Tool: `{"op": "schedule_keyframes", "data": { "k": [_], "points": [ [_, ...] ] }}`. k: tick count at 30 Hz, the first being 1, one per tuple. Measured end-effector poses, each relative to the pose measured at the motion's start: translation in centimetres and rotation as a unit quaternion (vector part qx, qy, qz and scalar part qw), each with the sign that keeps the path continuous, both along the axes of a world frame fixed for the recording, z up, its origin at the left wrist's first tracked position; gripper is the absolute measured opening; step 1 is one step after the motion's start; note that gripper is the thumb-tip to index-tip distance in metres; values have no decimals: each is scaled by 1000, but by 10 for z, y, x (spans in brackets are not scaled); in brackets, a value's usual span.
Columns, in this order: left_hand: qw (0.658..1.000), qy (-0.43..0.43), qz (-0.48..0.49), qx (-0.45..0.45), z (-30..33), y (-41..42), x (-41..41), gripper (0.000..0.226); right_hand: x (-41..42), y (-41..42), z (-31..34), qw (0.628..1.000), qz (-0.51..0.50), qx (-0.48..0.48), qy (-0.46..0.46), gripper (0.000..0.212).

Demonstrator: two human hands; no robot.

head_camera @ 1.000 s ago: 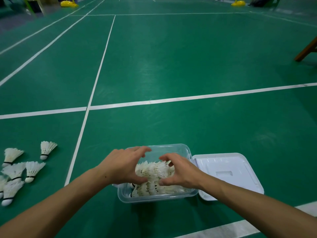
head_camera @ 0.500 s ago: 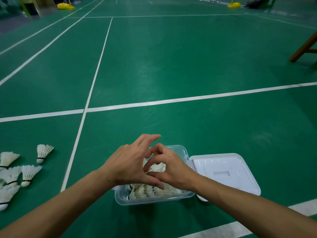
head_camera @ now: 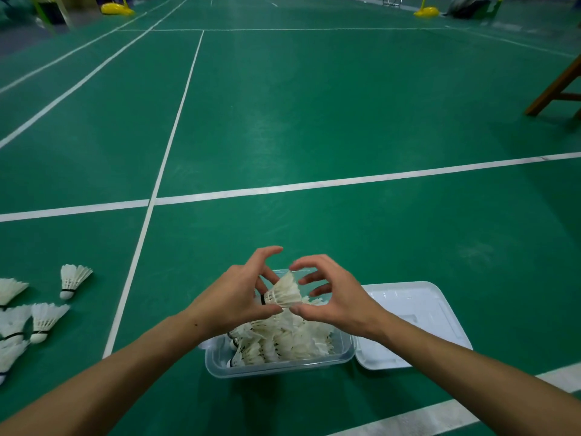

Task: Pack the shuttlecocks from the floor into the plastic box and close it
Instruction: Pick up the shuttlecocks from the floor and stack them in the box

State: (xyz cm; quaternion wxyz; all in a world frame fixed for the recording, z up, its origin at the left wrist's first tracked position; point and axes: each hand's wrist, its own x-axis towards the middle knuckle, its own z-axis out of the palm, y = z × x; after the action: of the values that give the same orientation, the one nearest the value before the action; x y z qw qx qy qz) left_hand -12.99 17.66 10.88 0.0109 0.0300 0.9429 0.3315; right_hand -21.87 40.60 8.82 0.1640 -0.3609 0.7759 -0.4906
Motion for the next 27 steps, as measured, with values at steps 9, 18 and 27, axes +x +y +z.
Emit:
{"op": "schedule_keyframes", "data": {
  "k": [9, 18, 27],
  "points": [
    [992, 5, -38, -117, -14, 5, -3, 72, -27, 30, 3, 992, -12, 86, 92, 48],
    [982, -89, -28, -161, -45, -10, 5, 108, -25, 46, -17, 968, 21, 208, 135, 51],
    [985, -71, -30, -154, -54, -10, 5, 68, -28, 18, -18, 978, 49, 184, 89, 55]
  ]
}}
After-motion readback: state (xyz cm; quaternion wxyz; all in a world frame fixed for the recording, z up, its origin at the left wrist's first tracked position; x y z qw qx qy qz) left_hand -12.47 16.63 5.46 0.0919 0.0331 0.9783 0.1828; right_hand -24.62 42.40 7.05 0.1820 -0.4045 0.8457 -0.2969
